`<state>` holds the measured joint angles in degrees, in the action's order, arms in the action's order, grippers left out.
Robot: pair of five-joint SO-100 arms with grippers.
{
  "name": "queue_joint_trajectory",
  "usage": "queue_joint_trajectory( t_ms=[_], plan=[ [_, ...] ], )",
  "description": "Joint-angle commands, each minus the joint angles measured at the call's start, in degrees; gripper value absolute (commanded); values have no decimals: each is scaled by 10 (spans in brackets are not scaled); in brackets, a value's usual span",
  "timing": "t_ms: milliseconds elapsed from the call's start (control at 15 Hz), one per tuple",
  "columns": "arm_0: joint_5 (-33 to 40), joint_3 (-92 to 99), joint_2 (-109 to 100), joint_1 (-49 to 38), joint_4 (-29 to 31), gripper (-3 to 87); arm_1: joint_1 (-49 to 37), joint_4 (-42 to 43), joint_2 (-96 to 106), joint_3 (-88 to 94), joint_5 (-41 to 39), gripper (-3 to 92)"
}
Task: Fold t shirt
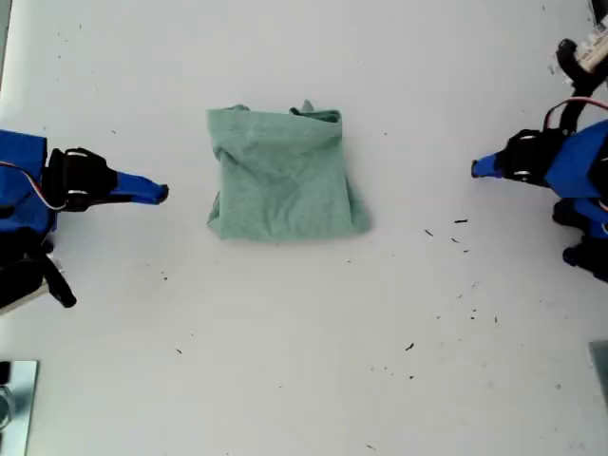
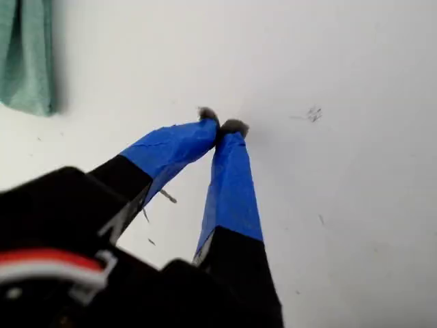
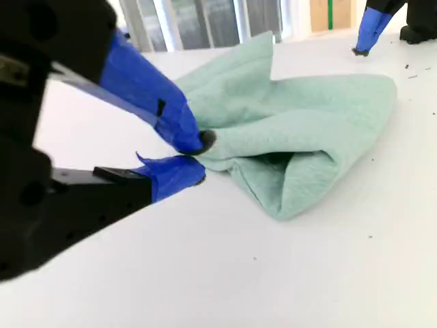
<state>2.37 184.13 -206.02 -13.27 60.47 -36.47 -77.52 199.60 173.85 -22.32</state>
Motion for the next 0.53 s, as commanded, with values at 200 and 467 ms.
queue_joint_trajectory(
  t_ms=[200,467],
  plan=[
    [22,13,-3,61,-11,112,-4,9,11,41,-208,40],
    [22,13,-3,61,-11,112,-4,9,11,41,-208,40]
  ],
)
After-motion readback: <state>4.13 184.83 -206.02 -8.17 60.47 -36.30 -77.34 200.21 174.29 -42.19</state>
